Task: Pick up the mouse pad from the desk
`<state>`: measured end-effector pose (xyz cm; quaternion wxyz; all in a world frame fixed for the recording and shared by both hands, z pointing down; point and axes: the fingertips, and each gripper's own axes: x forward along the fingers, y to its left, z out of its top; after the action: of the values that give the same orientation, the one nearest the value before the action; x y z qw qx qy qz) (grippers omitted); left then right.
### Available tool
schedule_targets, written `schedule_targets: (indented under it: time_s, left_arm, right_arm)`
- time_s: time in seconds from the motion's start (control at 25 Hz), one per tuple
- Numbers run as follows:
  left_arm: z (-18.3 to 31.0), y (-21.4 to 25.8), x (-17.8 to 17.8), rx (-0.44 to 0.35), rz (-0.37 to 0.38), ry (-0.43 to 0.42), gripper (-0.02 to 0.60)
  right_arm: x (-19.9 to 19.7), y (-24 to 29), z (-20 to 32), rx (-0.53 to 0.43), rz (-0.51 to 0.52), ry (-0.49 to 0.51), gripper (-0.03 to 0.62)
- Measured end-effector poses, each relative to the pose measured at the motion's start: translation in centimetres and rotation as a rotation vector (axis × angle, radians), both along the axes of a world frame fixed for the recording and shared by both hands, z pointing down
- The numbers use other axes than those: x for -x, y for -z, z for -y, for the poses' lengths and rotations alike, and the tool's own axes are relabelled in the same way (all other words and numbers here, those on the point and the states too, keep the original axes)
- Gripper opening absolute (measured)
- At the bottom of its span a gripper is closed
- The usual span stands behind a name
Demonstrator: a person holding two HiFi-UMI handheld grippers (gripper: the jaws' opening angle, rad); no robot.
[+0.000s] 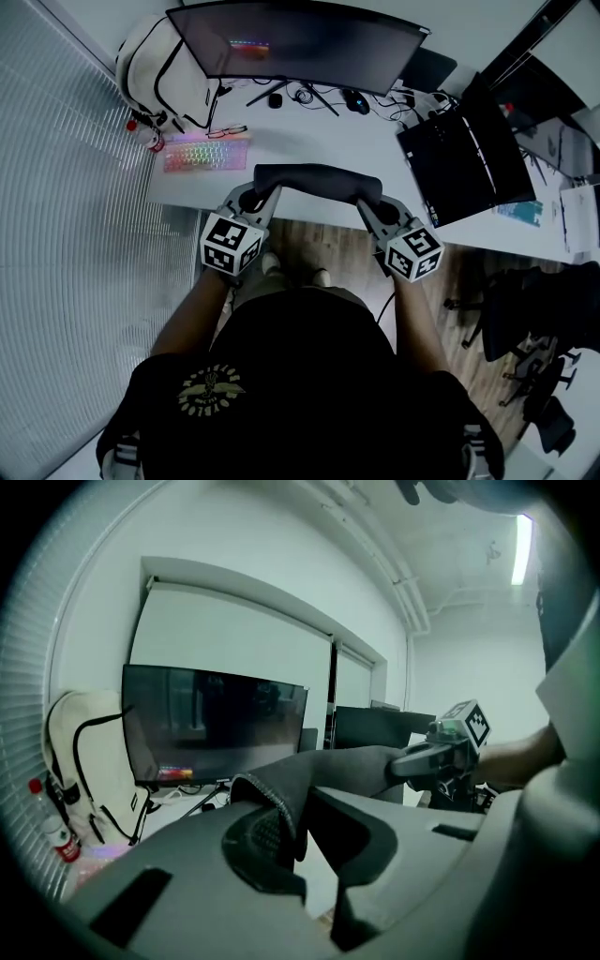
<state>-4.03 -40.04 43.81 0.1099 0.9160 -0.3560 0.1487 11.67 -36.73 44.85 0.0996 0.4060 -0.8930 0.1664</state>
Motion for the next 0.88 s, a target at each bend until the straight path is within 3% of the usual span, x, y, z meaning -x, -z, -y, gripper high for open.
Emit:
schedule_targets:
  time_s: [0.88]
  left_arm:
    - [0.5,11.2,-0.2,-0.193,-0.043,-0.034,0.021]
  right_arm:
    - [-0.3,11.3,0.9,-0.212,0.013,0.029,0.014]
